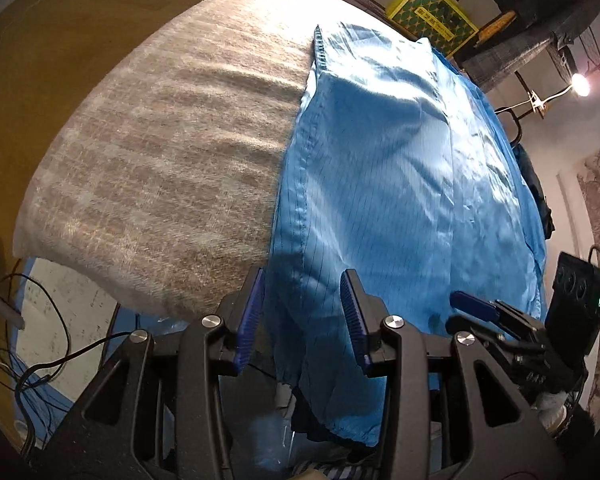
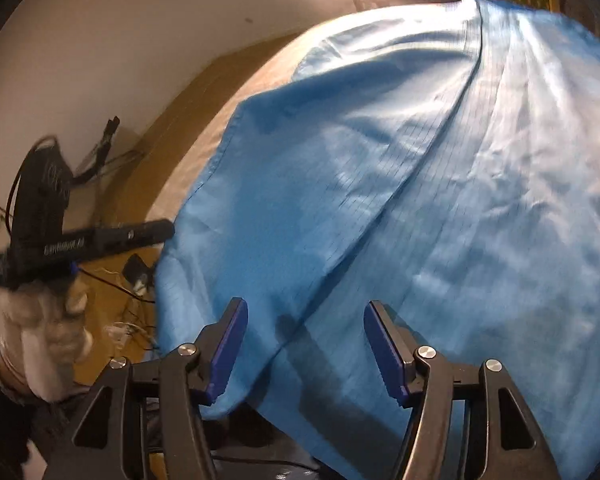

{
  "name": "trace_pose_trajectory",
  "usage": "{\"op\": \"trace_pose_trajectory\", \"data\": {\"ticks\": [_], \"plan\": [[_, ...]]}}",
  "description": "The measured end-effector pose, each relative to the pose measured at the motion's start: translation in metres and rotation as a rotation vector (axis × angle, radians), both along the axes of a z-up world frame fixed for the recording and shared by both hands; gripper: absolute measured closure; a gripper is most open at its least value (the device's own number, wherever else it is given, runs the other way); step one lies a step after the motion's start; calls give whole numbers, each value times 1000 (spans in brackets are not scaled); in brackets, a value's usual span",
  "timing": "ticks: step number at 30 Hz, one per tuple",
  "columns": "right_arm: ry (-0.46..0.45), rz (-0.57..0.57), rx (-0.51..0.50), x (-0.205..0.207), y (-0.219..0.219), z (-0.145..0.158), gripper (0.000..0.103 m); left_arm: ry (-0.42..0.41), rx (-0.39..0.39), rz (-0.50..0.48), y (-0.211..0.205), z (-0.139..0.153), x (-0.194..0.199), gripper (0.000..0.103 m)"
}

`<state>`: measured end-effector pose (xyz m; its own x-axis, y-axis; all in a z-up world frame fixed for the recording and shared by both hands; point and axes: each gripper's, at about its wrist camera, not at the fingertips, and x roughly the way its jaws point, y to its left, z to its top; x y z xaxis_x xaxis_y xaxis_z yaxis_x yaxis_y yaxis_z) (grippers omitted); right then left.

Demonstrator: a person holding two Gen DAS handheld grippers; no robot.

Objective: Fold large clothes

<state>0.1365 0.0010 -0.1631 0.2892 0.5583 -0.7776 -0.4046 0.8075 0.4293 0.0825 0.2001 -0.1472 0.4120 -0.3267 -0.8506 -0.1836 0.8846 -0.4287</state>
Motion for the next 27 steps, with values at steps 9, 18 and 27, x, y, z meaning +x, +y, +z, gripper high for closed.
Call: {"op": "trace_pose_trajectory", "data": {"ticks": [9, 18, 27], "plan": [[-142, 8, -100, 7, -5, 28, 103, -58, 20, -31, -7, 20, -1, 64], [-43, 50, -106, -1, -9, 5, 103, 27, 101, -146, -42, -9, 0, 64], [-43, 63, -92, -3, -7, -1, 103, 11, 182, -121, -37, -11, 8, 100]]}}
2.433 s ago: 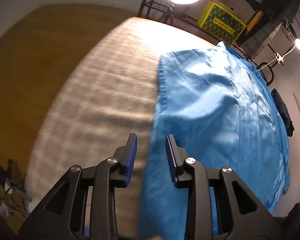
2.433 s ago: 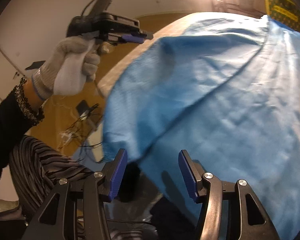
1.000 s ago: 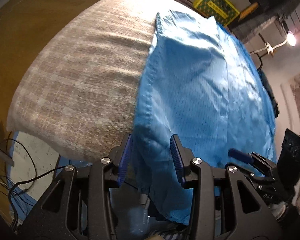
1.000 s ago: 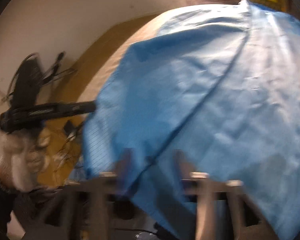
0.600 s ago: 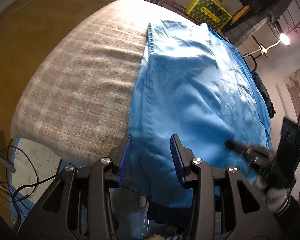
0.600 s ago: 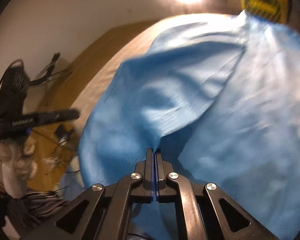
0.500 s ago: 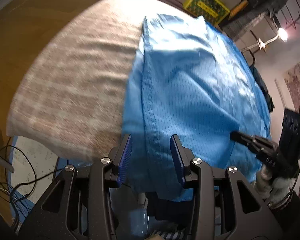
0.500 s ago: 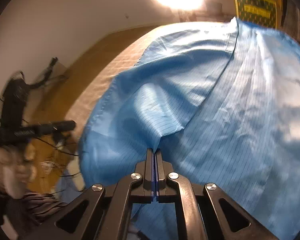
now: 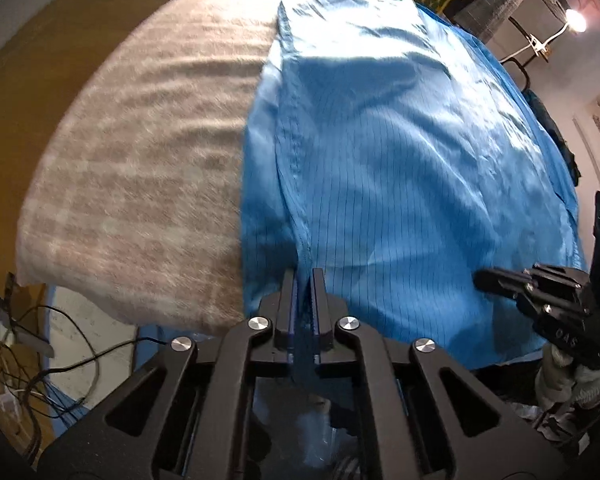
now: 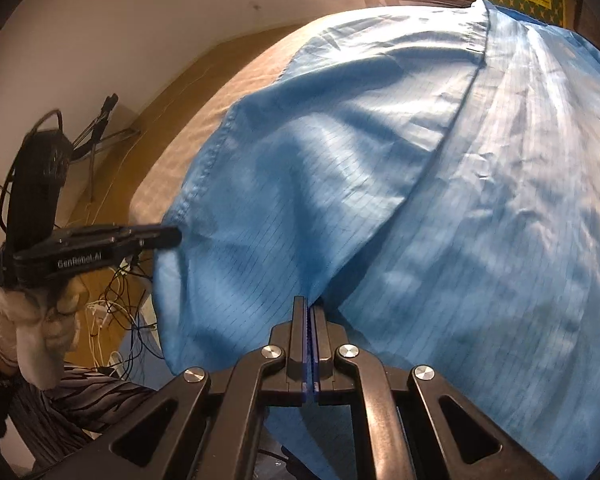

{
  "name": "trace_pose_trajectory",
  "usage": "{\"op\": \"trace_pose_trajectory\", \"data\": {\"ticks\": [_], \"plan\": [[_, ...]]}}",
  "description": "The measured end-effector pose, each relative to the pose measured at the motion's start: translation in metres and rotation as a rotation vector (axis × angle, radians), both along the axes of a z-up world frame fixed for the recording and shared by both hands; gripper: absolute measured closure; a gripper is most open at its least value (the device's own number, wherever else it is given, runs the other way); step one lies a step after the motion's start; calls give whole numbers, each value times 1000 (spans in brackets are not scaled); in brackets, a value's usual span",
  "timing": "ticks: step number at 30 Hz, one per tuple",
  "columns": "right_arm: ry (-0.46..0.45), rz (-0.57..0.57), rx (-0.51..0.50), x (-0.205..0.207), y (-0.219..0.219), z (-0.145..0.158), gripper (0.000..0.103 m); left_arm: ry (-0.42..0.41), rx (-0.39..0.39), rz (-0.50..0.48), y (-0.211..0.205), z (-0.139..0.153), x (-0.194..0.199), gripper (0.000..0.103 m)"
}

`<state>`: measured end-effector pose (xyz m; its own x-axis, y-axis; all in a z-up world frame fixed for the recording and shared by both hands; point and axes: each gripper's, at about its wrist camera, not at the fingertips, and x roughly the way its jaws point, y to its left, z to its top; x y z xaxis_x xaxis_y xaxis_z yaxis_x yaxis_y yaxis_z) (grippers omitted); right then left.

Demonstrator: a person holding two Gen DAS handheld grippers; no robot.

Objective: Fold large clothes

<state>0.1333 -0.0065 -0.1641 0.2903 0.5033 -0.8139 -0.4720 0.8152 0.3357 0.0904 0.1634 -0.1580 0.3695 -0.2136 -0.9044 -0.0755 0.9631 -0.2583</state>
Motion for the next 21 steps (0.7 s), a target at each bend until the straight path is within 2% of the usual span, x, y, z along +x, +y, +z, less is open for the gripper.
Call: {"op": "trace_pose_trajectory", "data": {"ticks": [3, 6, 8, 10, 11, 13, 15, 18, 21], "plan": [[-10, 27, -1, -3, 10, -1, 103, -12, 24, 36, 13, 2, 0, 100], [-44, 52, -61, -7, 23, -2, 103, -2, 12, 17, 12, 0, -7, 100], [-37, 65, -79, -9, 22, 0, 101, 4, 14, 3, 10, 0, -12, 91], [-35, 77, -73, -11, 17, 9, 94, -1, -12, 8, 13, 4, -16, 74], [-39, 80, -58, -14, 11, 18, 81, -8, -28, 8, 14, 6, -16, 73], [-74, 84, -17, -18, -5, 40, 70, -21, -53, -13, 17, 13, -15, 72], [-128, 82, 17, -21, -15, 68, 70, -37, -56, -27, 21, 19, -13, 66], [-181, 60, 62, -13, -27, 110, 70, -31, -114, -40, 28, 21, -7, 55], [-225, 37, 69, 3, -25, 139, 65, -26, -112, -45, 36, 16, -5, 55]]}}
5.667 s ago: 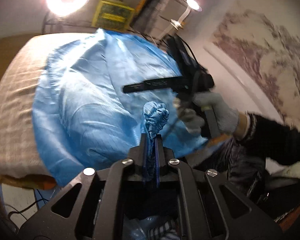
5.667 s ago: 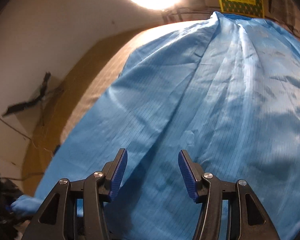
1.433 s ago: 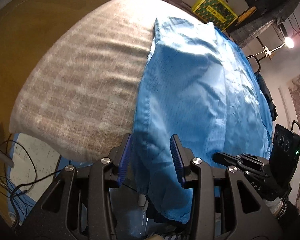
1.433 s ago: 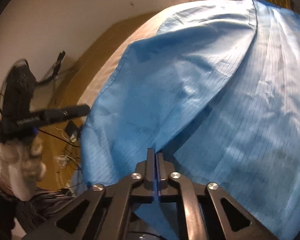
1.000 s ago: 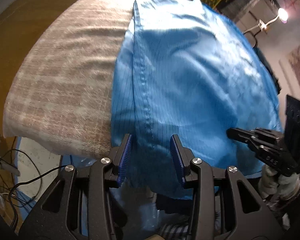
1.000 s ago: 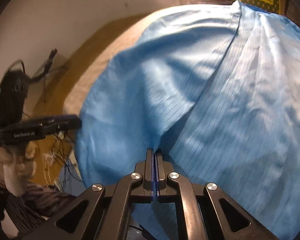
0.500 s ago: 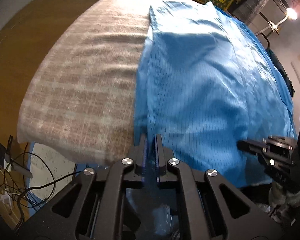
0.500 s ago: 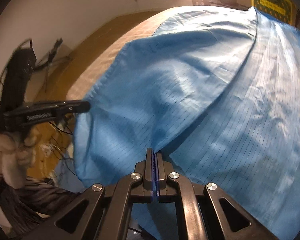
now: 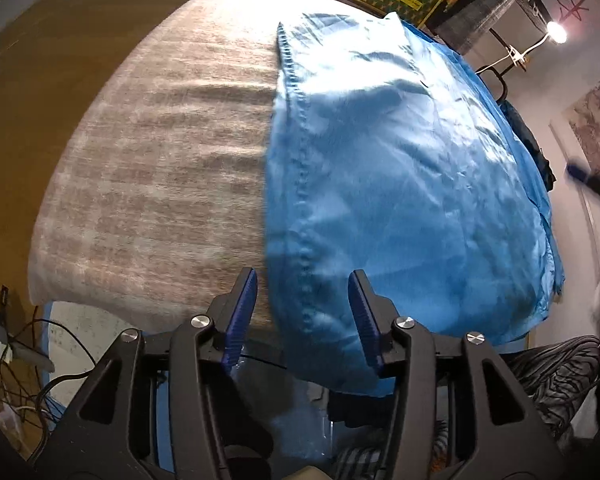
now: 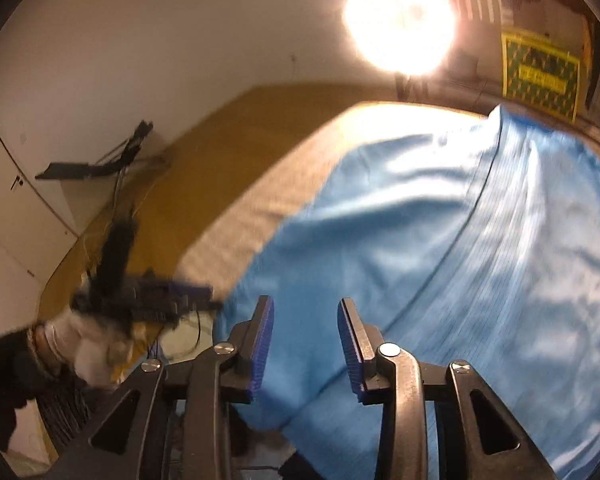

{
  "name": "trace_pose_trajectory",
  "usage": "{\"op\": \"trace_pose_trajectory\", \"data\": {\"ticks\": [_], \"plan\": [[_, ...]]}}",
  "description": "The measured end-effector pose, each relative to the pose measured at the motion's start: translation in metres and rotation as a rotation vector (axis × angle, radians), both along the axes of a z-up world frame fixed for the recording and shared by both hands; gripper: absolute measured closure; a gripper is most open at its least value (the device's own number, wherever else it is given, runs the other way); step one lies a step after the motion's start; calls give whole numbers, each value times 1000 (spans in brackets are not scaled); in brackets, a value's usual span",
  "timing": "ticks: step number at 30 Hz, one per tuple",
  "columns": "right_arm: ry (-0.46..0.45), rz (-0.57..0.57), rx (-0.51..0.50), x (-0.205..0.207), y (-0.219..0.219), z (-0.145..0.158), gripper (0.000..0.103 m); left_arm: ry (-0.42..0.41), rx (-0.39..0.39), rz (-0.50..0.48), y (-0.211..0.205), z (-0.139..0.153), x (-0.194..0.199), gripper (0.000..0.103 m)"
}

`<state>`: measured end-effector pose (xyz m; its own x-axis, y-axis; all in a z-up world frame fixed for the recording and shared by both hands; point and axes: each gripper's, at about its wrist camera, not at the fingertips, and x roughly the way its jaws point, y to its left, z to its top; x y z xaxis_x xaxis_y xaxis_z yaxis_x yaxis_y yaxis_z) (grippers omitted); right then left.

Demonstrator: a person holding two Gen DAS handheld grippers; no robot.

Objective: Fold large clothes

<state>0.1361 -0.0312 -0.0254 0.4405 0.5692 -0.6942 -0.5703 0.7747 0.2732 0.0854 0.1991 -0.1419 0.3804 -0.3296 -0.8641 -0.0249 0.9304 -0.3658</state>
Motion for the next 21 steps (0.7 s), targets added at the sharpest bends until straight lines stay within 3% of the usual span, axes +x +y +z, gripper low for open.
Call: {"op": "trace_pose_trajectory", "data": {"ticks": [4, 8, 15, 17, 18, 19, 21], "plan": [[-31, -42, -12, 37, 15, 22, 60, 14, -84, 21, 10, -10, -1, 55], [5, -58, -14, 86, 50, 26, 60, 34, -102, -15, 4, -20, 0, 55], [69, -78, -72, 173, 134, -10, 57, 38, -182, -43, -4, -22, 6, 55], [85, -102, -110, 198, 156, -26, 56, 46, -200, -53, -7, -22, 8, 64], [94, -111, -127, 210, 166, -35, 56, 54, -205, -61, -9, -22, 9, 79], [96, -119, -149, 221, 177, -43, 56, 54, -203, -59, -10, -20, 10, 86], [72, -133, -218, 239, 196, -56, 55, 43, -206, -58, -10, -16, 10, 90]]}}
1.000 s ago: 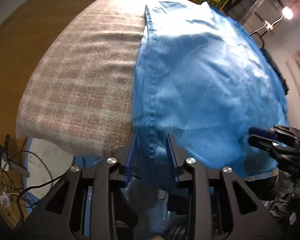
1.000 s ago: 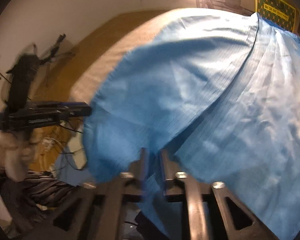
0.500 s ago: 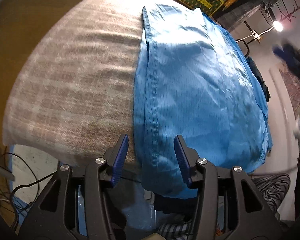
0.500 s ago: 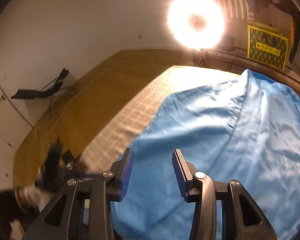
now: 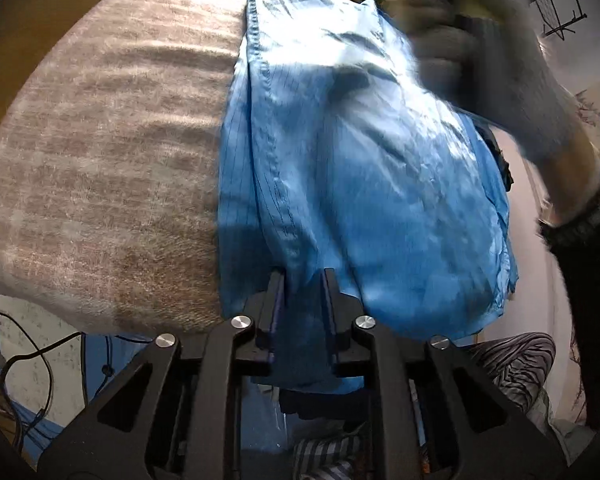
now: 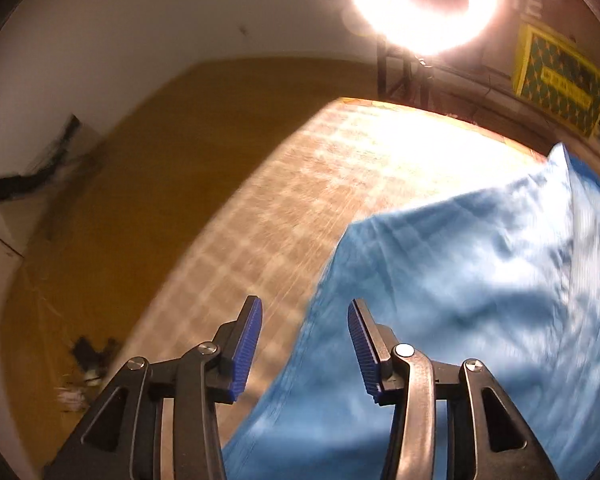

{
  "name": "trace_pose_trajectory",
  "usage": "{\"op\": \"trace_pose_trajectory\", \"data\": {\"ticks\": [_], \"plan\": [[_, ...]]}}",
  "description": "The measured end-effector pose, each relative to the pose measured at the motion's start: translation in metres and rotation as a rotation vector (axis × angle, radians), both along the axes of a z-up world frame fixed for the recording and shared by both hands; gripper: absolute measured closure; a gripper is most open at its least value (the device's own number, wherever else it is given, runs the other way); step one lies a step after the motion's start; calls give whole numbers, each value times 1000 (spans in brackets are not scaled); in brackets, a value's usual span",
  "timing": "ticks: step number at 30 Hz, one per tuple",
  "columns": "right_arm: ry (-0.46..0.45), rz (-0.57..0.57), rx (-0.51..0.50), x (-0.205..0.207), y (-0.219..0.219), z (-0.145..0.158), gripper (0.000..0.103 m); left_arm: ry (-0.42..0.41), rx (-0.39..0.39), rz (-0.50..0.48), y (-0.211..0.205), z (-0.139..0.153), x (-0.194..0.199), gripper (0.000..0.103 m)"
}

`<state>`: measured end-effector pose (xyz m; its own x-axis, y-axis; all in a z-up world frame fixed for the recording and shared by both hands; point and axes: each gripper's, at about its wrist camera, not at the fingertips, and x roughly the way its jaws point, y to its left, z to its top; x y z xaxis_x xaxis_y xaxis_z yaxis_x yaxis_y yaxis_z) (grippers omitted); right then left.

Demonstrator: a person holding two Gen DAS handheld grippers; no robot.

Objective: Fold large clothes

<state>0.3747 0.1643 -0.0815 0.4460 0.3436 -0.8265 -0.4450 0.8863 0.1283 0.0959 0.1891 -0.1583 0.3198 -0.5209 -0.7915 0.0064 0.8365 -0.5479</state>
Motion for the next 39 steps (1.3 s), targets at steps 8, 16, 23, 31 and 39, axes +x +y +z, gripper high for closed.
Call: {"op": "trace_pose_trajectory", "data": {"ticks": [8, 16, 23, 31, 39], "plan": [[-5, -50, -218, 55, 37, -46, 52, -40, 9, 0, 7, 8, -2, 98], [-20, -61, -298, 79, 29, -65, 100, -73, 78, 19, 15, 15, -9, 88], [5, -102, -133, 93, 3, -47, 103, -95, 90, 69, 29, 4, -5, 46], [-35, -86, -76, 92, -6, -26, 103, -32, 21, -43, 5, -23, 6, 97], [-55, -74, 12, 86, -25, -17, 103, -133, 120, -85, -17, 7, -2, 101]]}}
